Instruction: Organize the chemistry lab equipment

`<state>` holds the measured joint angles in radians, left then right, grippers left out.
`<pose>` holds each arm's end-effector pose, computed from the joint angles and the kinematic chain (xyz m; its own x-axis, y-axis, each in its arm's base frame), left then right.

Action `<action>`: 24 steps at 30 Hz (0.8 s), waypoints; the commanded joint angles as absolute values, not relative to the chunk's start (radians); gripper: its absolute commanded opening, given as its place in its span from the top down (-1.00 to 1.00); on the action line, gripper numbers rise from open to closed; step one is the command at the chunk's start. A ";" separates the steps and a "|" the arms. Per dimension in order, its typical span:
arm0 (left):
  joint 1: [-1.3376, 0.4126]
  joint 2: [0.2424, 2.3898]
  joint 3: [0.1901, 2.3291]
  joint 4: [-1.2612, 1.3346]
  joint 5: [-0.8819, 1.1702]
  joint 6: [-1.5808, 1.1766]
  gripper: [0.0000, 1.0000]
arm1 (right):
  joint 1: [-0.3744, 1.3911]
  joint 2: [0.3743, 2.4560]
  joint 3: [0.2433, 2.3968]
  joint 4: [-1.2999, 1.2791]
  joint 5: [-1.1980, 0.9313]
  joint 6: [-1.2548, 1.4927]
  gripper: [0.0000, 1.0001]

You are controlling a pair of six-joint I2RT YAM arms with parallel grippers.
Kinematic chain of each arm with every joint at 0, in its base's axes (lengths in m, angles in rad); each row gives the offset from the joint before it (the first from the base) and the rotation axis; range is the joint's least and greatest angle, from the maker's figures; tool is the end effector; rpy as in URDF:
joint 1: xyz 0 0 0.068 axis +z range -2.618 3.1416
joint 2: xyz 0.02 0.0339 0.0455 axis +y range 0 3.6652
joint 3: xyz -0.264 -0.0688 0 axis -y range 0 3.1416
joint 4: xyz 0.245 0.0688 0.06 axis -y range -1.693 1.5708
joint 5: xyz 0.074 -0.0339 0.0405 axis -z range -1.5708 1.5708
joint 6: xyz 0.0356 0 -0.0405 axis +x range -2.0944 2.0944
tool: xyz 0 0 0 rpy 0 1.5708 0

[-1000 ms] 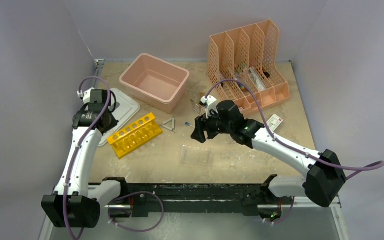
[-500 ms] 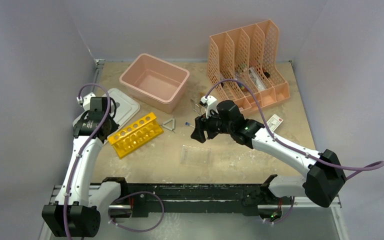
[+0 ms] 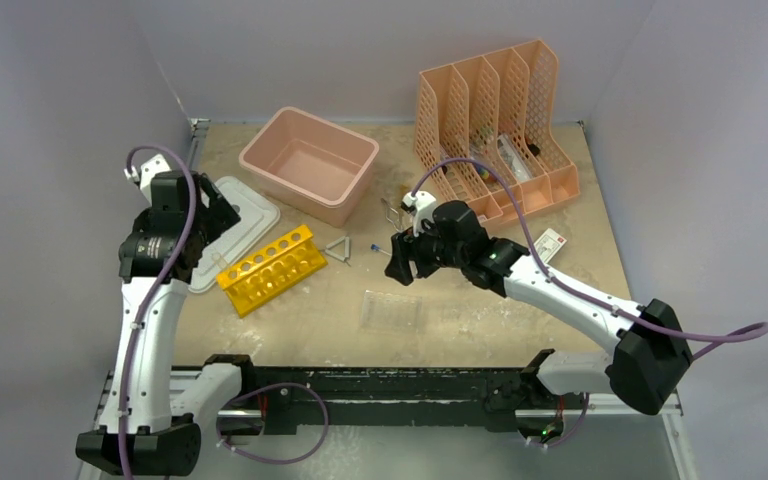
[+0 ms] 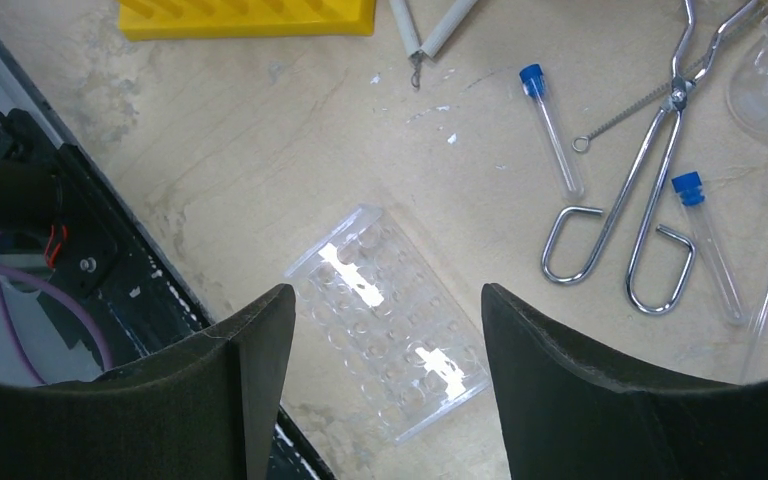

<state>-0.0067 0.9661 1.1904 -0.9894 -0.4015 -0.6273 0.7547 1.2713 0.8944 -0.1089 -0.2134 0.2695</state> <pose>0.1725 0.0128 0.3697 -0.3989 -0.5376 -0.7429 -0.6297 0.7495 -0.2042 0.2048 0.2029 0.2806 -0.5424 -0.1529 -0.8261 -0.6863 0.6477 0.3308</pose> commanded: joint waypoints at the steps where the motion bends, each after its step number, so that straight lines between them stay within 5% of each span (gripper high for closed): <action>1: 0.000 0.957 1.301 -0.979 -0.231 -0.560 -0.74 | 0.758 1.242 0.960 -0.143 -0.144 0.278 -0.41; 8: 0.000 0.893 1.297 -0.852 0.193 -0.512 -0.75 | 0.758 1.251 1.003 -0.183 -0.033 0.308 -0.43; 15: 0.000 0.893 1.199 -0.728 0.327 -0.563 -0.56 | 0.758 1.370 1.036 -0.182 0.118 0.332 -0.31; 24: -0.332 0.921 1.100 -0.597 0.108 -0.671 -0.51 | 0.759 1.546 1.075 -0.223 0.193 0.353 -0.02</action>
